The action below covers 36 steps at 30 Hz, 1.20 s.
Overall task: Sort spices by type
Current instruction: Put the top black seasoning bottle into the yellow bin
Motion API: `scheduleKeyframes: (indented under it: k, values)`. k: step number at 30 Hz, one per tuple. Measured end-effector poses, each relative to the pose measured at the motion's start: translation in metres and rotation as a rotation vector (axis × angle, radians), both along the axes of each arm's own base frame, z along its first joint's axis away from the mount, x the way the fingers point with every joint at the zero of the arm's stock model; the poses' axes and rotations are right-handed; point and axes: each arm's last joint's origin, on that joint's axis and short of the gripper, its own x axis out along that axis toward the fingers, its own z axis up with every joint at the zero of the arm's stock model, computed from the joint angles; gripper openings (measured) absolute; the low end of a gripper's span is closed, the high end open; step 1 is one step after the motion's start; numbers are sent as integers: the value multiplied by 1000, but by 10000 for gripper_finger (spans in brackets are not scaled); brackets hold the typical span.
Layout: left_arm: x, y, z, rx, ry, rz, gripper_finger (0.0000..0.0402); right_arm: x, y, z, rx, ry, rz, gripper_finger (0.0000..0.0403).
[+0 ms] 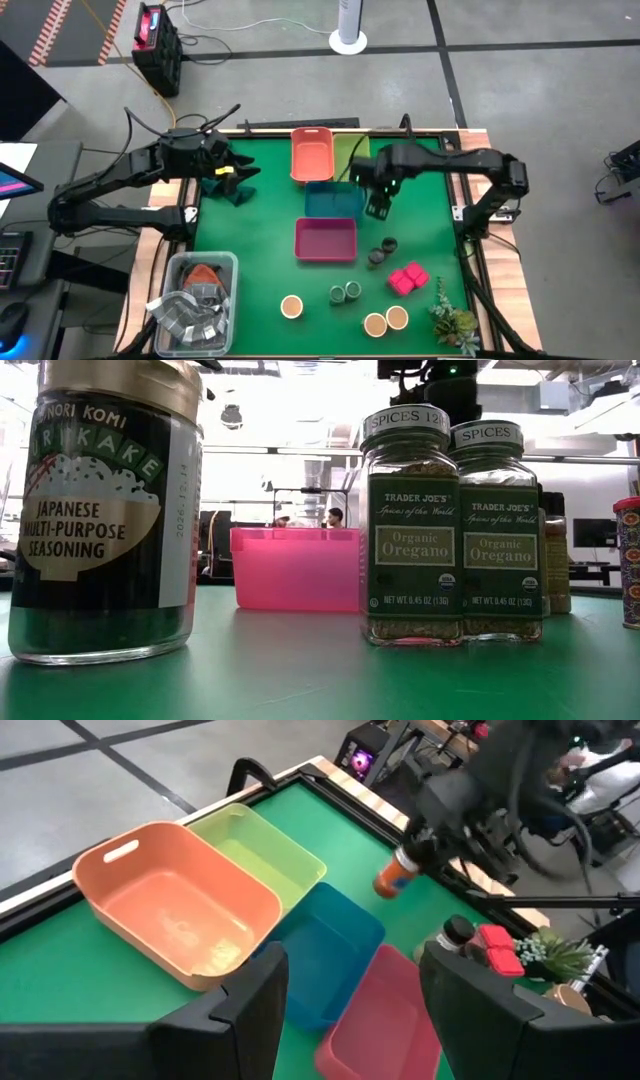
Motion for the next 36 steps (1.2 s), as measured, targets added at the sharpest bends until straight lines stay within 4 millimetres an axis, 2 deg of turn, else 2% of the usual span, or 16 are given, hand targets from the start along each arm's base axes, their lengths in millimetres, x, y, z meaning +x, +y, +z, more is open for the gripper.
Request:
scheduleKeyframes:
  k: [8,15,21,28,32,36]
  values:
    - [-1,0,1,-42,-21,16,216,-4,-56,38,-71,-157,-35,233]
    - [-1,0,1,-47,-23,19,216,-10,-88,49,-127,-246,-95,234]
    - [4,2,-2,-28,2,27,216,10,-103,36,-137,-274,-97,234]
    - [10,4,-4,-10,26,17,216,51,-130,19,-133,-241,-78,234]
    - [10,3,-5,-57,14,20,216,64,-153,2,-111,-188,-95,234]
    - [10,1,-5,-82,10,7,216,69,-173,-21,-85,-113,-106,234]
